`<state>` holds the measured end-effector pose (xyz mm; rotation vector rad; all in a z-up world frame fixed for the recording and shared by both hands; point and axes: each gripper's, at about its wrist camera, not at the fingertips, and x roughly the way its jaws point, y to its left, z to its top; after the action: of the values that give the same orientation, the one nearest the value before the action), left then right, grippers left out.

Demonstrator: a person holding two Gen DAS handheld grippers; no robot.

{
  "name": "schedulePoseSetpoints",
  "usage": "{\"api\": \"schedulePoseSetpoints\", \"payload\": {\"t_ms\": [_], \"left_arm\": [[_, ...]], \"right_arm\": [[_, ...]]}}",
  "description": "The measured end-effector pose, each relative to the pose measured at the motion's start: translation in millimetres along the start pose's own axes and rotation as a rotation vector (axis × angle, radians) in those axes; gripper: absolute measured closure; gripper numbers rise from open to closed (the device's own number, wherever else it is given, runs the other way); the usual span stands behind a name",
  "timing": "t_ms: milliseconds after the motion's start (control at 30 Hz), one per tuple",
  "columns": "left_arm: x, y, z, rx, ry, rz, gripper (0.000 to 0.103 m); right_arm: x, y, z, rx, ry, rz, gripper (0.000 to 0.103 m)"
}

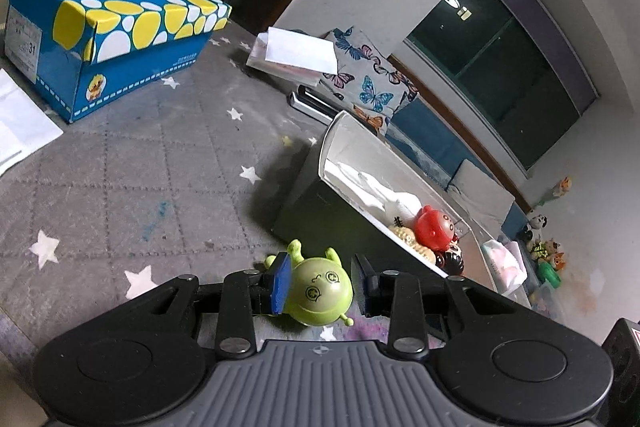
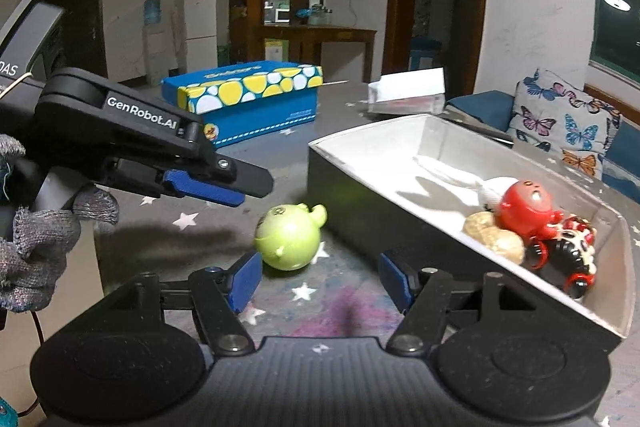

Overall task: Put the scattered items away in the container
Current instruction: 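Move the right tool down to the green alien toy, then grasp the green alien toy with the right tool and lift it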

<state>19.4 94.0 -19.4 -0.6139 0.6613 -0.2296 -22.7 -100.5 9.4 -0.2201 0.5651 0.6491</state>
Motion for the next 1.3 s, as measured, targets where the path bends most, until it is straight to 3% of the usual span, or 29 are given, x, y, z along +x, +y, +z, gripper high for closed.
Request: {"api": "schedulePoseSetpoints", "payload": {"t_ms": [600,867,1300], "left_arm": [[15,14,0,-0.062,0.065,-0.018,0.068],[21,18,2,-0.078,0.074,-0.035,0.068],[8,-5,-2,-0.037,0.061,-0.076,0.069]], "right_arm": [[50,8,8,0.001,0.080,0.075,0.038],[63,8,8,0.025,0.101,0.091,0.055],[38,2,8,0.045,0.062,0.077,0.056]]}}
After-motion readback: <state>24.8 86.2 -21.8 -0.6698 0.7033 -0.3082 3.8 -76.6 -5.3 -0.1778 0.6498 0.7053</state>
